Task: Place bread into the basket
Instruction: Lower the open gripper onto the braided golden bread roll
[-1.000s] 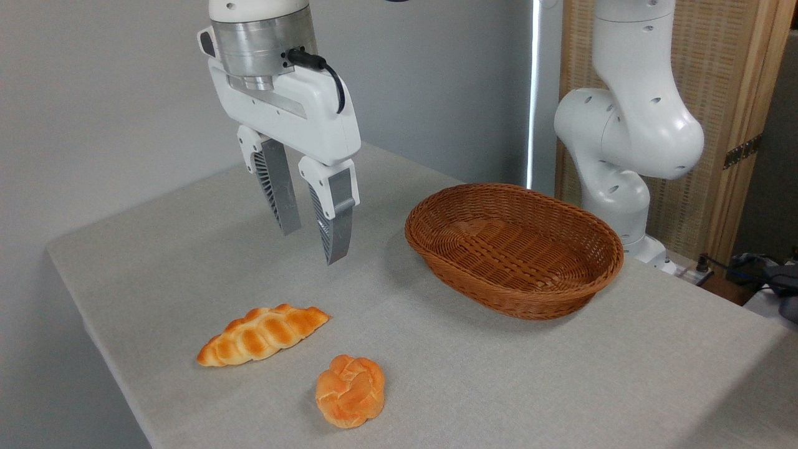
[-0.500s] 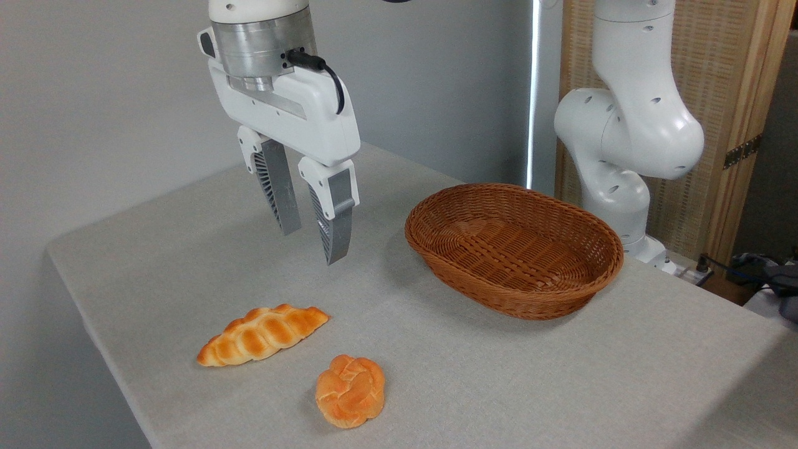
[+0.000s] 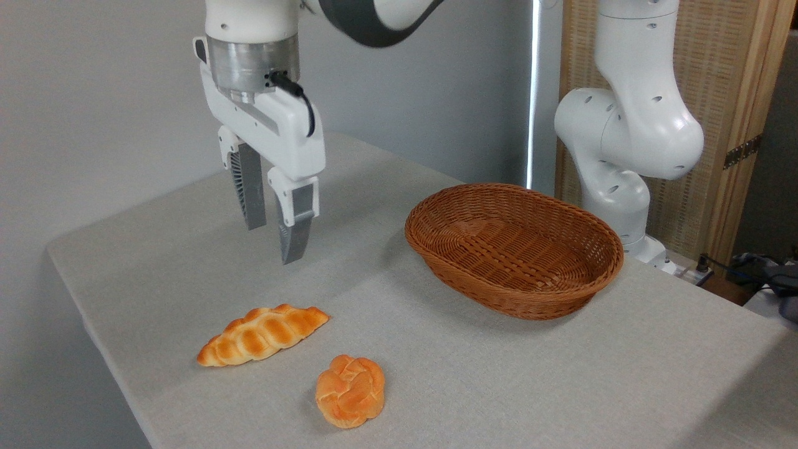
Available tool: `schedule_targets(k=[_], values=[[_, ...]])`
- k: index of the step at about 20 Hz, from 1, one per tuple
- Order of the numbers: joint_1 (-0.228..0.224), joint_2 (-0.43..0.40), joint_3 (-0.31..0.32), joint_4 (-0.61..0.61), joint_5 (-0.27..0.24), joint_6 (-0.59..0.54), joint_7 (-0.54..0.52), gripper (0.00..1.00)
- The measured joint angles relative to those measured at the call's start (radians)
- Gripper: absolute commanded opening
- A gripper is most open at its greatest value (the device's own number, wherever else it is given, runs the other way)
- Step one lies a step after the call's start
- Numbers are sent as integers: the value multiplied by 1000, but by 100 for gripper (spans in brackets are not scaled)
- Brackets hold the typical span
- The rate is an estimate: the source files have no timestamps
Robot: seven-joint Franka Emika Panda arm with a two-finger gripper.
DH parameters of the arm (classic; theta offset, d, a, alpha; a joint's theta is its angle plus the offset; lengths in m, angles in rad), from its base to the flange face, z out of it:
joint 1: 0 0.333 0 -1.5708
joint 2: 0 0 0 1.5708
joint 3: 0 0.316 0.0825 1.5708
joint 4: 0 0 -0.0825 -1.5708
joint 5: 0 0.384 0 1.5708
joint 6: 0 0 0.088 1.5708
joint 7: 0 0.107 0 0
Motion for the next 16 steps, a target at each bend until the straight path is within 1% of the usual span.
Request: schedule_targets(k=[4,8,10,12,14,16], values=[[-34,-5,-30,-111,-1,163,-1,100],[-38,5,-45,-163,4,262,0,100],[-45,17,-51,-187,29,315,3,100],[-58,30,-55,-213,71,357,3,100],[-61,38,-57,-229,104,367,3,100],[-62,45,-57,-234,126,367,3,100]])
